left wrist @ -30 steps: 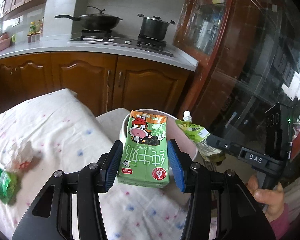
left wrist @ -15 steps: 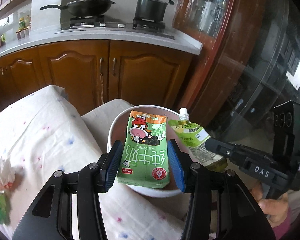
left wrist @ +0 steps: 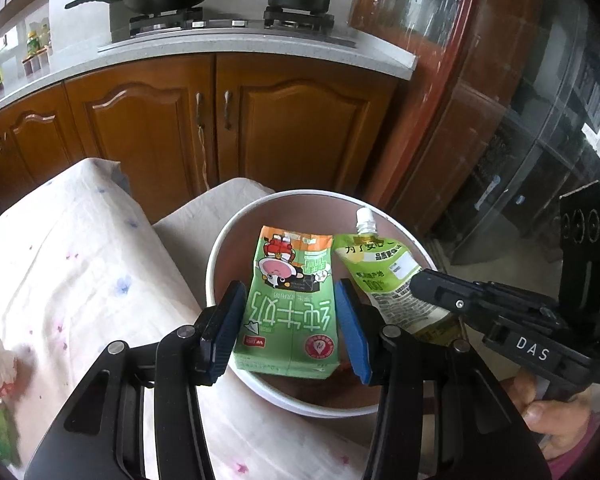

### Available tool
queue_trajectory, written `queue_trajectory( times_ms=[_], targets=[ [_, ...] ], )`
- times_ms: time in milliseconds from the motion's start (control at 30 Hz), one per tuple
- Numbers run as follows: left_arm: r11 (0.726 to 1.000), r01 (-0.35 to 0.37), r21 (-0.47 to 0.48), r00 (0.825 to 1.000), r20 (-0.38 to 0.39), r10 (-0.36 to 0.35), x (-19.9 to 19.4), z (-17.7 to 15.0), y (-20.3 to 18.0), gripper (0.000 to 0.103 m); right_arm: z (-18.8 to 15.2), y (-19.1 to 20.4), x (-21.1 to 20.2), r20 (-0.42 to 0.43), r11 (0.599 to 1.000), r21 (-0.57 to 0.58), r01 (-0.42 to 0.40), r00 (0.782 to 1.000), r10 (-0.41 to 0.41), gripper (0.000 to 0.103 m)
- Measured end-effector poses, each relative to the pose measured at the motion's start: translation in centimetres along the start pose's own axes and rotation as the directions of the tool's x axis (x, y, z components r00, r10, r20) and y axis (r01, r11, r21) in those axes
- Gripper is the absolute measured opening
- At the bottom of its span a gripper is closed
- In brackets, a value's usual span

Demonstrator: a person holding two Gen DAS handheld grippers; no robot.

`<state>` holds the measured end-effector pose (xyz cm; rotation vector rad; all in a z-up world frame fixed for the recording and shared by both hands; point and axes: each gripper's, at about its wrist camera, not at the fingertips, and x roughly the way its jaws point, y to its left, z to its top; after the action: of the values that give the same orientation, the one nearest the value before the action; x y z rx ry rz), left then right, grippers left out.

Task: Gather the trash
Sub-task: 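Open the left tool to drop the carton while the right tool drops the pouch, then move both open tools back over the green can and white bag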

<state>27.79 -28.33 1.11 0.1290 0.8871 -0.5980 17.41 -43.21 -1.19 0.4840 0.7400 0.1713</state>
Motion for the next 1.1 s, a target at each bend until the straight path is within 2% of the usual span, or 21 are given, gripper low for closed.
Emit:
queue_trajectory(
  times_ms=[100, 133, 233, 300, 600, 767, 833, 900, 1100],
  targets=[
    [1.000, 0.006, -0.009, 1.000, -0.006, -0.006, 0.2, 0.2, 0.1, 0.047, 0.1, -0.1, 0.2, -0.003, 1.000, 0.005, 0.001, 1.000, -0.001, 0.008],
    [1.000, 0.003, -0.013, 1.000, -0.008, -0.003, 0.2, 0.2, 0.1, 0.047, 0.1, -0.1, 0.2, -0.005, 1.000, 0.013, -0.002, 1.000, 0.003, 0.013],
    [1.000, 0.012, -0.025, 1.000, -0.012, -0.012, 0.2, 0.2, 0.4, 0.048, 0.1, -0.4, 0.2, 0.001, 1.000, 0.028, -0.001, 1.000, 0.001, 0.017],
    [0.999, 0.009, -0.035, 1.000, -0.014, -0.009, 0.1, 0.2, 0.7, 0.056, 0.1, -0.5, 0.0, 0.007, 1.000, 0.030, -0.004, 1.000, 0.004, 0.019],
    [0.993, 0.019, -0.116, 1.000, 0.026, -0.016, -2.1, -0.9, 2.5, 0.059, -0.2, -0.4, -1.4, 0.044, 0.999, 0.050, 0.007, 0.999, -0.009, 0.046],
    [0.979, 0.006, -0.204, 0.998, 0.056, 0.005, -4.0, -2.7, 4.7, 0.061, -0.4, 0.4, -2.3, 0.088, 0.999, 0.049, -0.003, 0.996, -0.001, 0.058],
    [0.972, -0.003, -0.236, 0.998, 0.066, 0.019, -4.8, -3.7, 5.5, 0.061, -0.7, 1.2, -2.7, 0.103, 0.999, 0.040, -0.006, 0.995, 0.002, 0.067],
    [0.966, -0.018, -0.259, 0.996, 0.075, 0.039, -5.8, -4.8, 6.3, 0.061, -1.0, 1.9, -2.8, 0.108, 0.999, 0.030, -0.012, 0.994, 0.009, 0.070],
    [0.938, -0.051, -0.343, 0.992, 0.095, 0.089, -8.8, -8.0, 9.4, 0.061, -2.1, 4.4, -2.9, 0.125, 0.999, 0.012, -0.046, 0.991, 0.044, 0.070]
  ],
)
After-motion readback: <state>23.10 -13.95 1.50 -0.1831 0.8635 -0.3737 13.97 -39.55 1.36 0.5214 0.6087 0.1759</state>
